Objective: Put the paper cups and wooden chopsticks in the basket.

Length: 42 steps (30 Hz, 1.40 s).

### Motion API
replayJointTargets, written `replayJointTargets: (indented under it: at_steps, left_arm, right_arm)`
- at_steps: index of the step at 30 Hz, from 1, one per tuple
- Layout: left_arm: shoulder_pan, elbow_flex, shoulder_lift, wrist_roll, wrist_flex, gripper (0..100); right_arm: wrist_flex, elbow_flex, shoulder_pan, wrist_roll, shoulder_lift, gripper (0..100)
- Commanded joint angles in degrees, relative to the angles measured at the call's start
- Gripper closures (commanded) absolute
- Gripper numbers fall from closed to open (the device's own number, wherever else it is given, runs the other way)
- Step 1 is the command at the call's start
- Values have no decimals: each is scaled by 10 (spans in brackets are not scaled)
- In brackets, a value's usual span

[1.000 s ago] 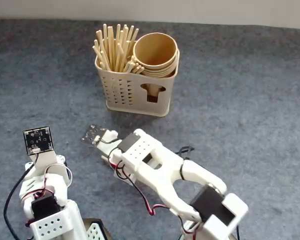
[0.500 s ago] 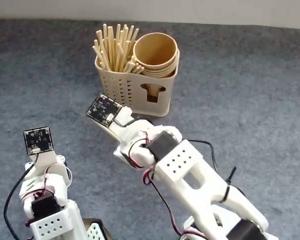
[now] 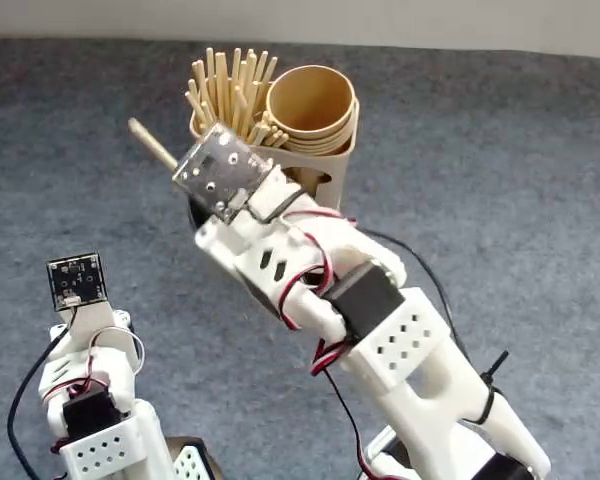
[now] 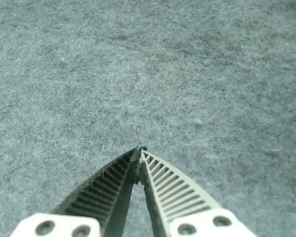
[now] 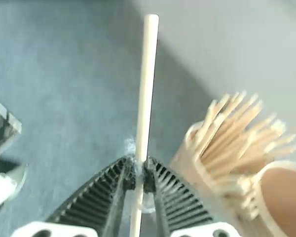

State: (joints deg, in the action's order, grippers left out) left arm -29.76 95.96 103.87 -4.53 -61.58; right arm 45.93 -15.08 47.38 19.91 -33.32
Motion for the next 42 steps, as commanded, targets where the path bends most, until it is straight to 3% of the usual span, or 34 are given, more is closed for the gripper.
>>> replayJointTargets:
  at_steps: [1, 9, 15, 28, 31, 34, 36, 42]
  left_arm:
    - [-6, 12, 0, -3, -1, 979]
    - [-6, 12, 0, -3, -1, 979]
    - [-6, 12, 0, -3, -1, 979]
    - [-6, 12, 0, -3, -1, 979]
    - [-6, 12, 0, -3, -1, 979]
    - [-6, 12, 0, -3, -1, 979]
    - [-6, 12, 0, -3, -1, 979]
    - [-6, 12, 0, -3, -1, 979]
  right_arm:
    - [-102, 72, -14, 6, -22, 993]
    - [-298, 69, -15, 7, -7, 993]
    - [-462, 65, -80, 7, 92, 993]
    - [-472, 44, -110, 3, 184, 987]
    - [-472, -3, -109, 0, 175, 904]
    - [-472, -39, -110, -70, 158, 804]
    - [-472, -53, -111, -106, 138, 800]
    - [-440, -67, -115, -106, 51, 800]
